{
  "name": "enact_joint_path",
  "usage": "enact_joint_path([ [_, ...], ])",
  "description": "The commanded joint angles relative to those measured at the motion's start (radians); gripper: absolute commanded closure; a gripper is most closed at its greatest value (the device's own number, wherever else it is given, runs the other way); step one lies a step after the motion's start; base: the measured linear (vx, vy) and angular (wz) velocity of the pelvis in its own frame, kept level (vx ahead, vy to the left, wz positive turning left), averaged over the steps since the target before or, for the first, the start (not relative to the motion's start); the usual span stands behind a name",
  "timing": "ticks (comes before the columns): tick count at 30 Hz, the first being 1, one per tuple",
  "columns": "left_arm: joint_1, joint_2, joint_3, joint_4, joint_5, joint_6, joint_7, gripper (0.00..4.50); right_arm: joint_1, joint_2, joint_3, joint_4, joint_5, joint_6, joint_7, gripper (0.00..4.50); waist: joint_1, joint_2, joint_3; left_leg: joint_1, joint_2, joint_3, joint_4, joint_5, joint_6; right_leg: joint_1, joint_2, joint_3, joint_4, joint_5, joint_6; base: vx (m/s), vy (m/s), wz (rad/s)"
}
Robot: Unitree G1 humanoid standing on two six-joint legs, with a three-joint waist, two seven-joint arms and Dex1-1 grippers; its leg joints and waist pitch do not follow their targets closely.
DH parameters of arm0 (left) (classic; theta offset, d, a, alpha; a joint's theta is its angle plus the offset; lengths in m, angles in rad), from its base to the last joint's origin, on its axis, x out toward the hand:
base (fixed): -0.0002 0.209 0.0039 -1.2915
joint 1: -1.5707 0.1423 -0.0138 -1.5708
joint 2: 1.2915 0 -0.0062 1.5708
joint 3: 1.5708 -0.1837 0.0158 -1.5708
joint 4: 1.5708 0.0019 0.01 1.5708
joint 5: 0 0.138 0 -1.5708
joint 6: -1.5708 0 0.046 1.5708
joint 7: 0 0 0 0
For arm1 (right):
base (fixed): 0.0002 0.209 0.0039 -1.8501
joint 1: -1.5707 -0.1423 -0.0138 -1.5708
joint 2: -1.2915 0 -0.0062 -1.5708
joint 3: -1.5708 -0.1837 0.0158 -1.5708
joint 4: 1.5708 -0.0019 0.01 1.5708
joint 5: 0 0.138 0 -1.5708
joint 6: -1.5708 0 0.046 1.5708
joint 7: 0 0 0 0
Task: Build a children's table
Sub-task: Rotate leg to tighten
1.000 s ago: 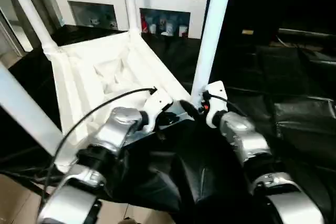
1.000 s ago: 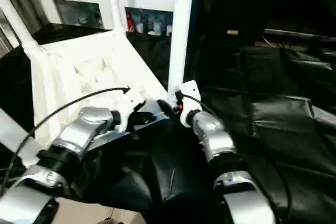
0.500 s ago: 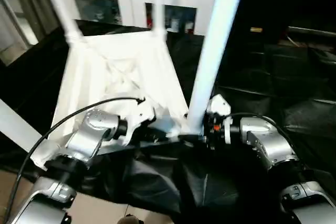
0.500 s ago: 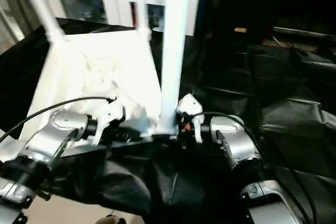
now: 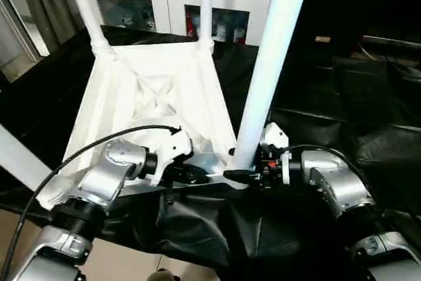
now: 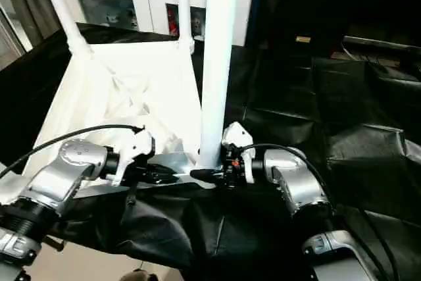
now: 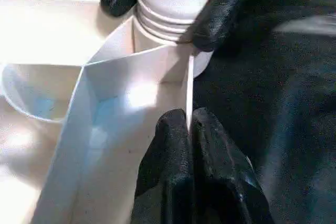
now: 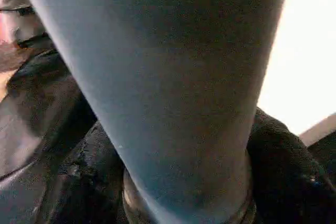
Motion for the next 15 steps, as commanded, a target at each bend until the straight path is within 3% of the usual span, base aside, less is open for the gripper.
enact_joint_path([
  [1,-0.051,-0.056,0.037,0.045,0.013,0.011,0.16,4.5,0.002,0.051,0.016,0.038,-0.023,0.001,-0.09,1.78,-0.004,-0.009,-0.07,0.021,0.017,0.004,-0.072,-0.241,0.029,0.045,-0.044,0.033,-0.074,-0.221,-0.229,0.0,0.0,0.0],
  [5,-0.094,-0.121,0.059,0.108,0.033,0.032,0.291,4.5,-0.02,0.115,-0.017,0.108,-0.059,0.017,-0.305,1.78,-0.017,-0.013,-0.064,0.023,0.012,-0.003,-0.081,-0.31,-0.018,0.045,-0.046,0.032,-0.088,-0.379,-0.171,0.0,0.0,0.0],
  [8,-0.129,-0.173,0.077,0.159,0.047,0.041,0.397,4.5,-0.036,0.177,-0.044,0.144,-0.07,0.046,-0.463,1.79,-0.027,-0.014,-0.062,0.028,0.007,-0.004,-0.082,-0.344,-0.023,0.041,-0.045,0.033,-0.1,-0.448,-0.139,0.0,0.0,0.0],
  [12,-0.153,-0.231,0.085,0.193,0.053,0.044,0.471,4.5,-0.065,0.255,-0.056,0.184,-0.082,0.055,-0.585,1.79,-0.031,-0.015,-0.065,0.026,0.007,-0.005,-0.084,-0.33,-0.017,0.042,-0.044,0.034,-0.1,-0.428,-0.135,0.0,0.0,0.0],
  [15,-0.149,-0.246,0.073,0.186,0.049,0.042,0.456,4.5,-0.063,0.285,-0.034,0.17,-0.079,0.037,-0.539,1.79,-0.031,-0.011,-0.067,0.024,0.009,-0.004,-0.084,-0.32,-0.005,0.043,-0.041,0.036,-0.095,-0.362,-0.149,0.0,0.0,0.0],
])
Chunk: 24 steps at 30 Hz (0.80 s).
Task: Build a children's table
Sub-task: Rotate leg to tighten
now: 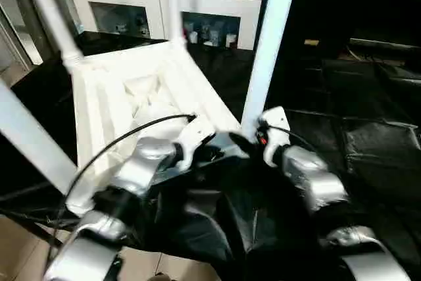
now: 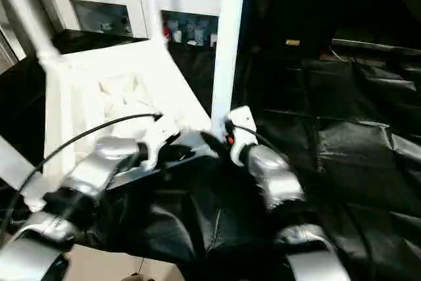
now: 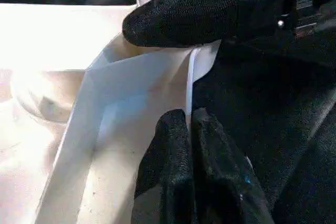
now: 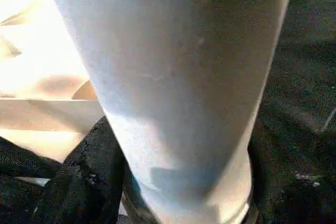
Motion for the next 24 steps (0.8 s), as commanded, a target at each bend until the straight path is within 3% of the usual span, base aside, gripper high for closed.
enact_joint_path([
  [1,-0.033,-0.053,0.029,-0.002,-0.02,-0.014,0.087,4.5,0.029,0.098,0.103,0.01,0.0,0.02,0.114,1.23,-0.002,-0.015,-0.065,0.009,0.011,-0.002,-0.079,-0.32,-0.002,0.034,-0.041,0.027,-0.09,-0.354,-0.157,0.0,0.0,0.0],
  [4,-0.024,-0.041,0.018,-0.012,-0.022,-0.021,0.053,4.5,0.038,0.086,0.115,-0.021,0.023,0.036,0.183,1.09,-0.001,-0.017,-0.065,0.007,0.011,-0.002,-0.079,-0.315,0.006,0.036,-0.041,0.027,-0.089,-0.338,-0.163,0.0,0.0,0.0],
  [6,-0.01,-0.011,0.011,-0.027,-0.026,-0.033,-0.002,4.5,0.054,0.048,0.139,-0.059,0.025,-0.007,0.27,0.81,0.001,-0.017,-0.065,0.008,0.013,-0.001,-0.079,-0.316,0.009,0.036,-0.042,0.028,-0.09,-0.341,-0.16,0.0,0.0,0.0],
  [8,0.003,0.018,0.003,-0.045,-0.03,-0.046,-0.055,4.5,0.066,0.01,0.156,-0.092,0.037,-0.015,0.355,0.81,0.002,-0.019,-0.068,0.002,0.014,-0.002,-0.078,-0.294,0.02,0.042,-0.043,0.029,-0.085,-0.311,-0.164,0.0,0.0,0.0],
  [12,0.029,0.068,-0.008,-0.082,-0.046,-0.061,-0.146,4.5,0.079,-0.06,0.179,-0.129,0.054,-0.01,0.49,0.81,0.002,-0.021,-0.069,0.006,0.015,0.001,-0.075,-0.257,0.035,0.041,-0.042,0.029,-0.079,-0.251,-0.192,0.0,0.0,0.0],
  [18,0.081,0.152,-0.034,-0.167,-0.087,-0.057,-0.317,4.5,0.075,-0.146,0.177,-0.138,0.065,-0.022,0.653,0.81,0.007,-0.016,-0.073,0.004,0.019,0.006,-0.069,-0.197,0.058,0.045,-0.038,0.025,-0.063,-0.129,-0.245,0.0,0.0,0.0],
  [20,0.107,0.191,-0.044,-0.217,-0.11,-0.032,-0.393,4.5,0.066,-0.182,0.175,-0.128,0.061,-0.021,0.723,0.81,0.011,-0.012,-0.076,0.005,0.021,0.005,-0.069,-0.194,0.058,0.048,-0.04,0.023,-0.059,-0.11,-0.261,0.0,0.0,0.0],
  [21,0.112,0.202,-0.046,-0.228,-0.115,-0.026,-0.411,4.5,0.061,-0.192,0.175,-0.124,0.062,-0.024,0.737,1.01,0.012,-0.012,-0.074,0.004,0.02,0.006,-0.069,-0.194,0.064,0.046,-0.037,0.023,-0.058,-0.1,-0.269,0.0,0.0,0.0],
  [24,0.118,0.213,-0.046,-0.237,-0.115,-0.027,-0.424,4.5,0.056,-0.201,0.177,-0.119,0.066,-0.03,0.75,1.16,0.018,-0.011,-0.072,0.008,0.021,0.007,-0.071,-0.214,0.055,0.044,-0.039,0.024,-0.062,-0.13,-0.268,0.0,0.0,0.0],
])
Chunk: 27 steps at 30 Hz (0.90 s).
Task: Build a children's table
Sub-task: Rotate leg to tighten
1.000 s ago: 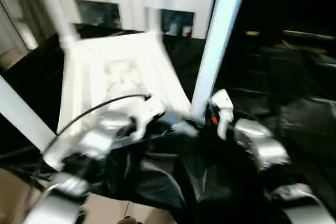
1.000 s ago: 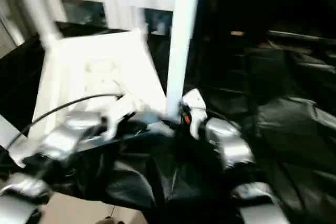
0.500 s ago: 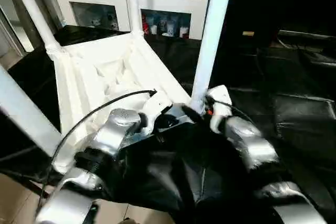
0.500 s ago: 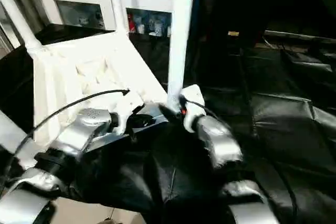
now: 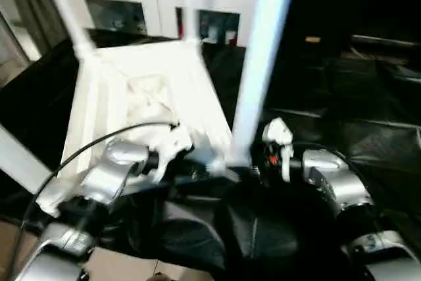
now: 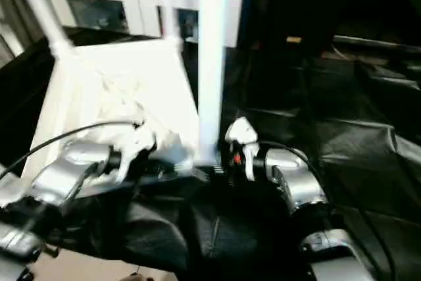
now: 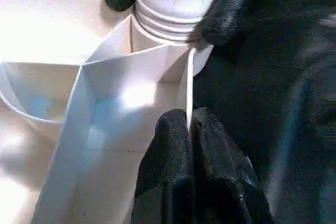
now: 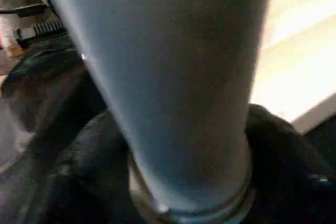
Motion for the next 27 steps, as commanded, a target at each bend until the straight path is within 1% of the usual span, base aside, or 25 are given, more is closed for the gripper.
enact_joint_path([
  [1,-0.003,-0.007,-0.007,-0.039,-0.028,0.001,-0.015,4.5,-0.007,0.005,0.036,-0.001,0.007,-0.005,0.044,1.28,0.001,-0.003,-0.07,0.012,0.02,0.005,-0.063,-0.219,0.051,0.049,-0.04,0.029,-0.061,-0.141,-0.264,0.0,0.0,0.0],
  [2,-0.001,-0.005,-0.007,-0.04,-0.028,0.0,-0.017,4.5,-0.007,0.003,0.037,-0.001,0.007,-0.005,0.051,1.44,0.004,-0.002,-0.069,0.013,0.019,0.004,-0.064,-0.236,0.041,0.048,-0.04,0.029,-0.064,-0.166,-0.256,0.0,0.0,0.0],
  [4,0.0,-0.004,-0.004,-0.041,-0.027,0.001,-0.016,4.5,-0.005,0.0,0.039,-0.003,0.008,0.003,0.067,1.61,0.006,-0.003,-0.069,0.015,0.02,0.003,-0.065,-0.252,0.031,0.047,-0.041,0.03,-0.065,-0.183,-0.25,0.0,0.0,0.0],
  [5,0.0,-0.005,-0.002,-0.041,-0.024,0.0,-0.013,4.5,-0.003,0.001,0.04,-0.003,0.006,0.003,0.071,1.69,0.006,-0.002,-0.069,0.014,0.021,0.003,-0.066,-0.253,0.028,0.048,-0.041,0.03,-0.065,-0.182,-0.249,0.0,0.0,0.0],
  [10,0.0,-0.013,0.004,-0.03,-0.017,-0.001,0.027,4.5,0.018,0.014,0.044,-0.027,0.009,0.02,0.056,1.78,0.006,-0.001,-0.071,0.013,0.019,0.003,-0.063,-0.224,0.033,0.049,-0.039,0.03,-0.06,-0.135,-0.254,0.0,0.0,0.0],
  [11,-0.007,-0.026,0.013,-0.013,-0.006,0.003,0.068,4.5,0.021,0.029,0.036,-0.019,-0.001,0.018,0.004,1.79,0.006,-0.001,-0.071,0.013,0.019,0.003,-0.062,-0.223,0.033,0.049,-0.039,0.03,-0.06,-0.132,-0.256,0.0,0.0,0.0],
  [13,-0.019,-0.046,0.028,0.014,0.007,0.008,0.124,4.5,0.023,0.052,0.023,-0.003,-0.016,0.007,-0.076,1.8,0.002,0.0,-0.068,0.012,0.017,0.002,-0.066,-0.238,0.022,0.048,-0.039,0.031,-0.063,-0.154,-0.249,0.0,0.0,0.0],
  [14,-0.025,-0.055,0.034,0.025,0.009,0.009,0.144,4.5,0.022,0.063,0.016,0.006,-0.022,0.002,-0.11,1.8,-0.001,-0.004,-0.066,0.012,0.015,0.001,-0.068,-0.26,0.014,0.049,-0.041,0.031,-0.068,-0.2,-0.235,0.0,0.0,0.0],
  [15,-0.042,-0.078,0.049,0.054,0.015,0.011,0.196,4.5,0.014,0.091,-0.004,0.033,-0.036,0.006,-0.204,1.81,-0.004,-0.002,-0.063,0.015,0.015,0.001,-0.07,-0.285,0.005,0.045,-0.041,0.033,-0.075,-0.254,-0.22,0.0,0.0,0.0],
  [16,-0.06,-0.1,0.059,0.081,0.022,0.011,0.242,4.5,0.01,0.116,-0.017,0.052,-0.044,-0.001,-0.269,1.81,-0.007,-0.004,-0.06,0.016,0.013,0.002,-0.071,-0.3,-0.001,0.042,-0.041,0.033,-0.079,-0.289,-0.211,0.0,0.0,0.0],
  [17,-0.072,-0.114,0.065,0.098,0.026,0.01,0.271,4.5,0.007,0.131,-0.025,0.064,-0.048,-0.005,-0.308,1.81,-0.01,-0.004,-0.059,0.021,0.012,-0.002,-0.073,-0.328,-0.018,0.042,-0.044,0.033,-0.085,-0.355,-0.19,0.0,0.0,0.0],
  [18,-0.091,-0.133,0.071,0.126,0.038,0.009,0.32,4.5,0.004,0.152,-0.032,0.08,-0.055,0.0,-0.362,1.81,-0.014,-0.008,-0.06,0.02,0.011,-0.003,-0.074,-0.327,-0.022,0.041,-0.044,0.033,-0.088,-0.376,-0.175,0.0,0.0,0.0],
  [19,-0.101,-0.143,0.073,0.142,0.046,0.008,0.348,4.5,0.004,0.165,-0.035,0.087,-0.06,0.004,-0.391,1.81,-0.015,-0.007,-0.06,0.021,0.012,-0.003,-0.075,-0.329,-0.023,0.039,-0.044,0.034,-0.089,-0.378,-0.173,0.0,0.0,0.0],
  [22,-0.14,-0.188,0.087,0.189,0.059,0.02,0.45,4.5,-0.001,0.222,-0.049,0.119,-0.064,0.004,-0.494,1.81,-0.019,-0.007,-0.059,0.021,0.011,-0.004,-0.075,-0.339,-0.018,0.036,-0.043,0.034,-0.092,-0.384,-0.165,0.0,0.0,0.0],
  [23,-0.155,-0.211,0.093,0.204,0.061,0.026,0.487,4.5,-0.009,0.252,-0.054,0.137,-0.07,0.01,-0.554,1.81,-0.02,-0.008,-0.058,0.017,0.012,-0.005,-0.077,-0.335,-0.014,0.039,-0.044,0.034,-0.092,-0.381,-0.165,0.0,0.0,0.0],
  [24,-0.162,-0.222,0.095,0.21,0.061,0.028,0.504,4.5,-0.015,0.269,-0.057,0.148,-0.075,0.015,-0.589,1.81,-0.021,-0.007,-0.057,0.017,0.012,-0.004,-0.077,-0.335,-0.016,0.037,-0.042,0.034,-0.092,-0.38,-0.163,0.0,0.0,0.0],
  [25,-0.172,-0.239,0.1,0.224,0.063,0.026,0.53,4.5,-0.026,0.296,-0.066,0.164,-0.075,0.022,-0.631,1.81,-0.02,-0.007,-0.058,0.021,0.01,-0.004,-0.076,-0.341,-0.018,0.034,-0.043,0.034,-0.093,-0.388,-0.161,0.0,0.0,0.0],
  [27,-0.183,-0.264,0.106,0.239,0.068,0.013,0.56,4.5,-0.042,0.336,-0.075,0.182,-0.069,0.02,-0.66,1.81,-0.021,-0.006,-0.059,0.017,0.01,-0.005,-0.077,-0.334,-0.018,0.037,-0.043,0.033,-0.092,-0.374,-0.159,0.0,0.0,0.0],
])
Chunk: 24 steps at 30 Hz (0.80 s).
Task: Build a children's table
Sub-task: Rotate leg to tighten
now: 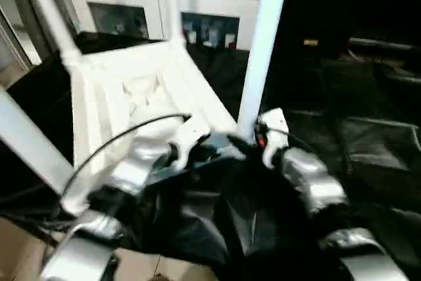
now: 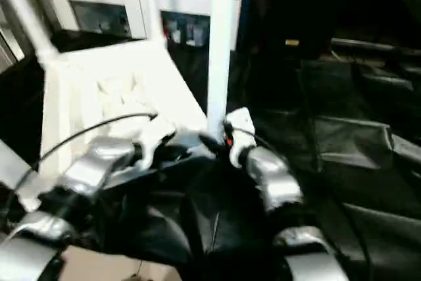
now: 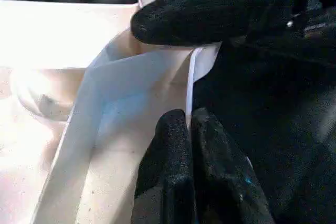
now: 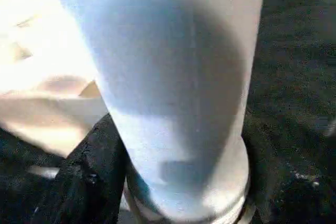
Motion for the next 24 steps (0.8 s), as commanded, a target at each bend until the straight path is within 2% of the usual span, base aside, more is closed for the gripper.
enact_joint_path([
  [1,-0.048,-0.055,0.055,0.014,-0.015,-0.013,0.151,4.5,0.018,0.108,0.094,0.038,-0.002,0.026,0.073,1.81,-0.003,-0.008,-0.058,0.011,0.012,-0.004,-0.078,-0.339,-0.013,0.032,-0.043,0.029,-0.093,-0.369,-0.164,0.0,0.0,0.0],
  [3,-0.038,-0.054,0.041,-0.004,-0.017,-0.016,0.119,4.5,0.012,0.112,0.087,0.028,0.034,0.047,0.147,1.11,0.0,-0.008,-0.059,0.008,0.013,-0.004,-0.078,-0.322,-0.002,0.035,-0.041,0.029,-0.09,-0.331,-0.168,0.0,0.0,0.0],
  [7,-0.018,-0.027,0.027,-0.03,-0.022,-0.013,0.059,4.5,0.02,0.068,0.118,-0.007,0.03,0.034,0.224,0.91,0.001,-0.007,-0.058,0.006,0.014,-0.003,-0.078,-0.313,0.005,0.037,-0.042,0.029,-0.088,-0.305,-0.178,0.0,0.0,0.0],
  [8,-0.016,-0.023,0.026,-0.031,-0.021,-0.016,0.053,4.5,0.021,0.061,0.12,-0.01,0.028,0.031,0.235,0.64,0.0,-0.008,-0.058,0.005,0.014,-0.003,-0.078,-0.315,0.008,0.038,-0.042,0.029,-0.088,-0.306,-0.179,0.0,0.0,0.0],
  [13,0.008,0.029,0.01,-0.053,-0.02,-0.044,-0.035,4.5,0.035,-0.023,0.139,-0.054,0.034,0.031,0.383,0.64,0.005,-0.01,-0.06,0.003,0.015,-0.001,-0.074,-0.267,0.028,0.042,-0.042,0.029,-0.083,-0.245,-0.193,0.0,0.0,0.0],
  [17,0.051,0.087,-0.007,-0.116,-0.05,-0.065,-0.161,4.5,0.053,-0.105,0.159,-0.102,0.045,0.041,0.514,0.64,0.005,-0.007,-0.066,0.002,0.017,0.002,-0.069,-0.222,0.047,0.046,-0.037,0.027,-0.069,-0.138,-0.231,0.0,0.0,0.0],
  [20,0.088,0.147,-0.024,-0.171,-0.08,-0.077,-0.288,4.5,0.064,-0.176,0.17,-0.149,0.057,0.071,0.635,0.64,0.007,-0.005,-0.066,0.0,0.02,0.005,-0.067,-0.205,0.06,0.048,-0.036,0.025,-0.064,-0.097,-0.251,0.0,0.0,0.0],
  [22,0.105,0.166,-0.026,-0.205,-0.105,-0.053,-0.343,4.5,0.065,-0.197,0.176,-0.151,0.05,0.07,0.664,0.64,0.008,-0.005,-0.069,0.003,0.02,0.006,-0.066,-0.2,0.059,0.049,-0.038,0.024,-0.061,-0.093,-0.264,0.0,0.0,0.0],
  [24,0.12,0.185,-0.03,-0.24,-0.127,-0.027,-0.391,4.5,0.067,-0.212,0.177,-0.152,0.046,0.069,0.686,0.88,0.008,-0.003,-0.068,0.004,0.021,0.006,-0.067,-0.219,0.051,0.046,-0.039,0.025,-0.064,-0.127,-0.266,0.0,0.0,0.0],
])
